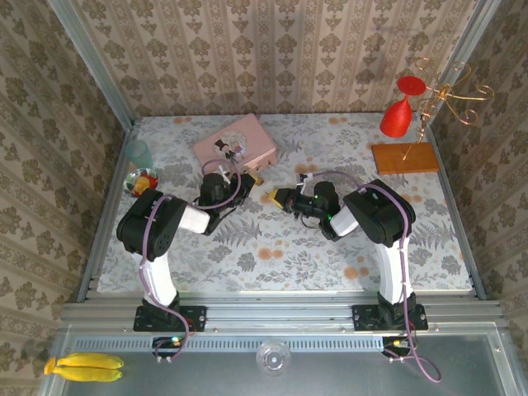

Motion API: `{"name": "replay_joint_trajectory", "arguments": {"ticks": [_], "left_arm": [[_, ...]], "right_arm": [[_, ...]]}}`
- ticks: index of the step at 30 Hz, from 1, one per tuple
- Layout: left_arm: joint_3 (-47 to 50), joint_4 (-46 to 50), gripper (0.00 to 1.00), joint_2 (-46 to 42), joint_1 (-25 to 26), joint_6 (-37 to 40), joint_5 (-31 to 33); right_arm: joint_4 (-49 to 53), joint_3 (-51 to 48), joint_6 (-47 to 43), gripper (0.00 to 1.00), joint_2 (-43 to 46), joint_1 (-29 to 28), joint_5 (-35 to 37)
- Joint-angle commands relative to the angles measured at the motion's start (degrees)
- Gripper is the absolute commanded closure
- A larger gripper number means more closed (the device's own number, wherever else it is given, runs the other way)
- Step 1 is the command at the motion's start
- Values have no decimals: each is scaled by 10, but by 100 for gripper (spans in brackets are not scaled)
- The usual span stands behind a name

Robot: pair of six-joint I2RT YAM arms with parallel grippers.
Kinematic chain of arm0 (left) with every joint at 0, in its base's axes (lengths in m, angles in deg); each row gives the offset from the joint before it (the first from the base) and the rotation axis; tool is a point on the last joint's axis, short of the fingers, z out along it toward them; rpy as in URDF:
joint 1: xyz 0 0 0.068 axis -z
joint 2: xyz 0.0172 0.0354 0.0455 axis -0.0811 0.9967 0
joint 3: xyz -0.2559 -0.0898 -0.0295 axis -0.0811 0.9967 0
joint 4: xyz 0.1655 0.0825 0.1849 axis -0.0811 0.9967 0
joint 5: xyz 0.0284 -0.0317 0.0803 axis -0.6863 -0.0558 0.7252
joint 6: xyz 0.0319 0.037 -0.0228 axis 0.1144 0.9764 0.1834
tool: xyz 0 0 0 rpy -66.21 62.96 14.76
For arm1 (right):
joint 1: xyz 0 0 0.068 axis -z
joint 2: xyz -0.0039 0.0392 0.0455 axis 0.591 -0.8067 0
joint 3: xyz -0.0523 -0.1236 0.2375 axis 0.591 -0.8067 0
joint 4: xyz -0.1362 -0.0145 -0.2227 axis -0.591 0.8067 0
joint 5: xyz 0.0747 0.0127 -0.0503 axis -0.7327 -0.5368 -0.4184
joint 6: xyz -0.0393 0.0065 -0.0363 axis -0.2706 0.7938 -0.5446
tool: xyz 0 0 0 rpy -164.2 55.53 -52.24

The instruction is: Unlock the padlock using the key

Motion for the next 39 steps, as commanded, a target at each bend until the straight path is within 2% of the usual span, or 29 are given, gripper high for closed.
{"name": "replay_joint_trajectory", "arguments": {"ticks": [1,13,39], "left_arm": [[5,-59,100,-12,-1,-48,-27],[7,-66,100,-13,-1,-52,-18],[11,-108,100,-13,-1,-100,-21]], "right_arm": [[-23,15,7,100,26,4,2],[-20,55,42,100,4,2,22],[-20,59,43,100,-10,-4,23]]}}
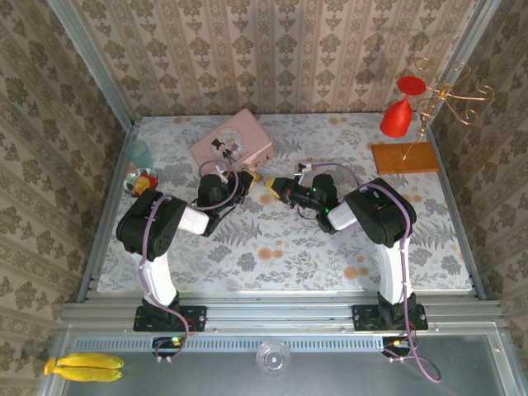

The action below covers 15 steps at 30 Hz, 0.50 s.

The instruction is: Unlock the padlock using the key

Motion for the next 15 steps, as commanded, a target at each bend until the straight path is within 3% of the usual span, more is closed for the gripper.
{"name": "replay_joint_trajectory", "arguments": {"ticks": [1,15], "left_arm": [[0,-61,100,-13,2,-39,-28],[-1,-56,100,-15,7,-38,-29]], "right_arm": [[-20,12,10,100,-12,-3,12],[-22,12,23,100,7,-6,14]]}}
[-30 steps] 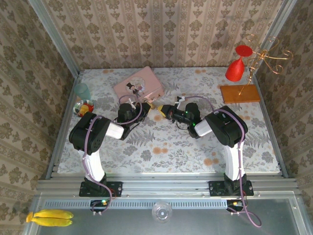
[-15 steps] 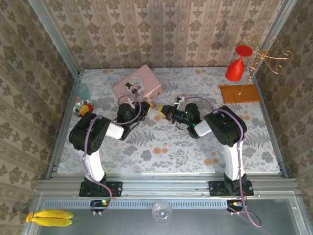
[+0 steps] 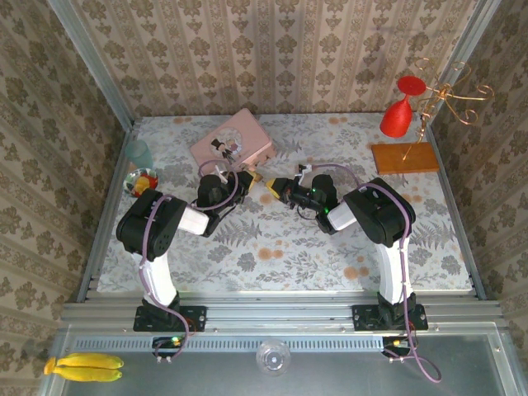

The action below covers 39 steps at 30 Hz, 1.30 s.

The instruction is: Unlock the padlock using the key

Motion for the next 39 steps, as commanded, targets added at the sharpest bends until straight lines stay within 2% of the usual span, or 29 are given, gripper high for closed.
{"name": "replay_joint_trajectory", "arguments": {"ticks": [1,29,39], "left_arm": [[-5,-50,100,-14,8,-33,-30],[8,-62,100,-9,10,-29,-29],[8,-88,100,-3,15,-51,-29]], "right_arm": [[-22,12,8,100,10,-6,7],[-21,3,-9,100,30,-7,18],[-22,5,-7,100,25,-8,16]]}}
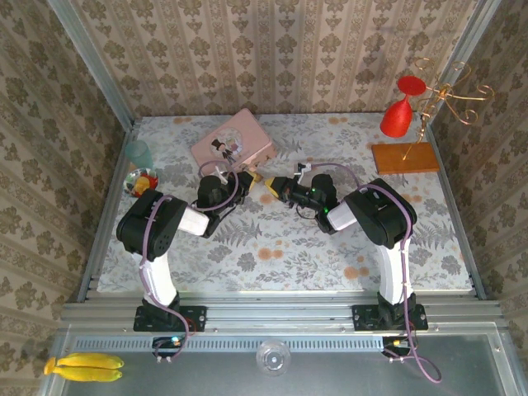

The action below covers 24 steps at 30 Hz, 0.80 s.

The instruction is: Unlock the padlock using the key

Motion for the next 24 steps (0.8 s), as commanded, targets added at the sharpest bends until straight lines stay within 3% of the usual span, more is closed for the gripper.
{"name": "replay_joint_trajectory", "arguments": {"ticks": [1,13,24], "left_arm": [[3,-80,100,-1,14,-51,-30],[3,-81,100,-18,29,-75,-33],[-9,-81,100,-25,39,-99,-53]], "right_arm": [[-21,4,-7,100,15,-3,10],[-20,5,-8,100,11,-1,6],[-20,1,-30,100,-11,28,-47]]}}
